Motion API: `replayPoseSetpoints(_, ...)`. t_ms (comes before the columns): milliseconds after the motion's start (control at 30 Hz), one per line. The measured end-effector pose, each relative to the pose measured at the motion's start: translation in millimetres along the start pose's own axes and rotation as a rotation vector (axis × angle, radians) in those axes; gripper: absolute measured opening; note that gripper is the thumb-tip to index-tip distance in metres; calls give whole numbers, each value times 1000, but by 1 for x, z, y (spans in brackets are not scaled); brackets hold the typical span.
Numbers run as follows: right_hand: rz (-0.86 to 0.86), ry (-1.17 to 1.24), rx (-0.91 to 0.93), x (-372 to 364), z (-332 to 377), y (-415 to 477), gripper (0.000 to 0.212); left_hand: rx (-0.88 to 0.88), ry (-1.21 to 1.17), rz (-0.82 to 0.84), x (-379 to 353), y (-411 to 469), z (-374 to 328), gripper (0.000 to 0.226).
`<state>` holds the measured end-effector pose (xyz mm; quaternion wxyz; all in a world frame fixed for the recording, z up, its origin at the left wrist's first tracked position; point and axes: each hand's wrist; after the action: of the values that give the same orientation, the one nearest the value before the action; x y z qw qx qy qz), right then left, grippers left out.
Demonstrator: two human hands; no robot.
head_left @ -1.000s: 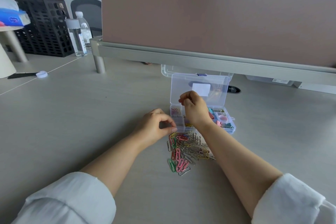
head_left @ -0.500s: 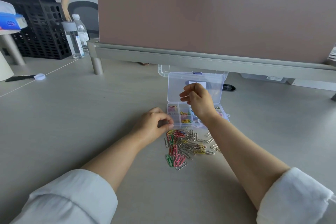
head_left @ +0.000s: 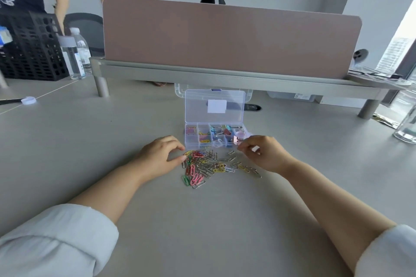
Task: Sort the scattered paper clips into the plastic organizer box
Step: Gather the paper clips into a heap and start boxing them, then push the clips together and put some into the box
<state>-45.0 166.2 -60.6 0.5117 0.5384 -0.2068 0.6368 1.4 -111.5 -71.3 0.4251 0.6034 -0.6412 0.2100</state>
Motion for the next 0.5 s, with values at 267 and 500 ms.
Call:
replayPoseSetpoints(267,229,95,67,-10,19,-13,32,-37,49,74,-6,1,-3,31)
replayPoseSetpoints(500,270,112,-71,1,15,-23,44,1,-23,2,-5,1,1,23)
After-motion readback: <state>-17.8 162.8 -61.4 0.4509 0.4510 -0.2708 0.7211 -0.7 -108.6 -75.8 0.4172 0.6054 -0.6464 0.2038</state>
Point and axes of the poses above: each hand's wrist, its own y-axis towards the middle knuckle, its own x-axis out of the back of the hand, z = x × y, and after that the axes turned 10 degrees about -y, right-handed
